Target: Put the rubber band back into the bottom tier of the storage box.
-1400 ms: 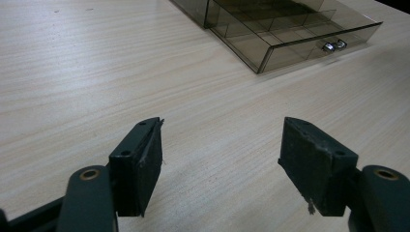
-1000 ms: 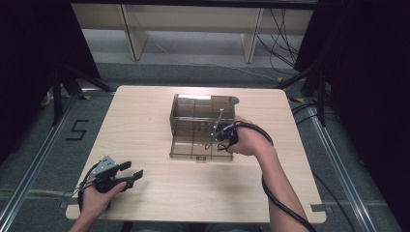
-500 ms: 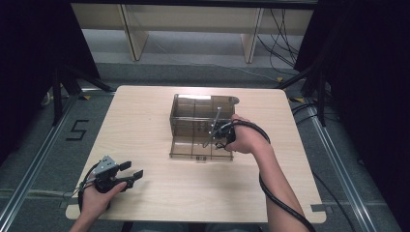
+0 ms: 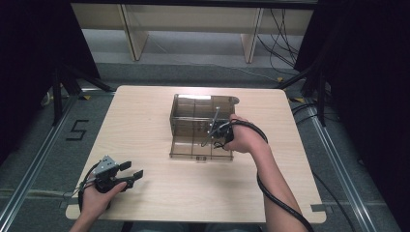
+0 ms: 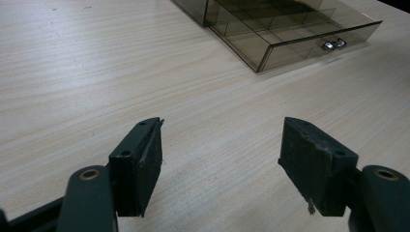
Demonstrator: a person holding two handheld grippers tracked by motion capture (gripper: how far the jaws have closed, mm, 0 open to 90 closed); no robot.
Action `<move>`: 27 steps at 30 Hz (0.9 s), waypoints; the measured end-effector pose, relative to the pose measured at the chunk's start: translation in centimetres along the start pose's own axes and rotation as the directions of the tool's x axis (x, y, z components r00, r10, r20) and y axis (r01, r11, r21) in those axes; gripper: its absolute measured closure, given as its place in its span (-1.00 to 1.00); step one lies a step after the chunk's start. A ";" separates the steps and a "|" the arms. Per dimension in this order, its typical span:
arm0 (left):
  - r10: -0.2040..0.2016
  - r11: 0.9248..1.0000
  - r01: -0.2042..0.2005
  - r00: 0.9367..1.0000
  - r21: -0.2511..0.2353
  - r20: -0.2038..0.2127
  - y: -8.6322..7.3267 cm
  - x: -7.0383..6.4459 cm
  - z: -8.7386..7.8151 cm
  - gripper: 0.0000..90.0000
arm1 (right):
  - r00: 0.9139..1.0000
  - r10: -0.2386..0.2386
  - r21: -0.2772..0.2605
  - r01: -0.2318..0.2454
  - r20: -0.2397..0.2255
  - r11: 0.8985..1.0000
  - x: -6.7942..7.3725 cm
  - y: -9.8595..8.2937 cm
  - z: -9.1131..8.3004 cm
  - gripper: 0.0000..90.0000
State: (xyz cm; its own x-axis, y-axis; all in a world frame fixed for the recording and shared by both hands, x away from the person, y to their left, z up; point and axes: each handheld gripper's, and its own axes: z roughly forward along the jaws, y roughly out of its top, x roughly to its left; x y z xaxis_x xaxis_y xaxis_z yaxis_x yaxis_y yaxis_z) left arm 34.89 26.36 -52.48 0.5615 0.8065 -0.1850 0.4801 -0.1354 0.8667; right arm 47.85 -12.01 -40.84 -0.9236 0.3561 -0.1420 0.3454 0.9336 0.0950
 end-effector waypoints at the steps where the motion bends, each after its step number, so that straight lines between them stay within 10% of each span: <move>1: -0.001 1.000 0.001 1.000 0.000 0.000 0.0 0.0 0.0 -0.31 | 1.000 0.004 0.002 -0.004 0.002 1.000 0.0 0.0 0.0 0.91; 27: -0.004 1.000 0.004 1.000 -0.003 0.003 0.0 0.0 0.0 -0.31 | 1.000 0.013 -0.007 -0.013 -0.001 1.000 -0.2 0.4 0.9 0.91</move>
State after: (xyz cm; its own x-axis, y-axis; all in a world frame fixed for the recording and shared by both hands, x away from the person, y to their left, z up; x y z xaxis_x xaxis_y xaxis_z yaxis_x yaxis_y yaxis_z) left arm 34.91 26.40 -52.50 0.5617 0.8053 -0.1898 0.4803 -0.1306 0.8673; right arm 48.33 -11.73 -41.61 -0.9193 0.3680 -0.1394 0.3561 0.9287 0.1035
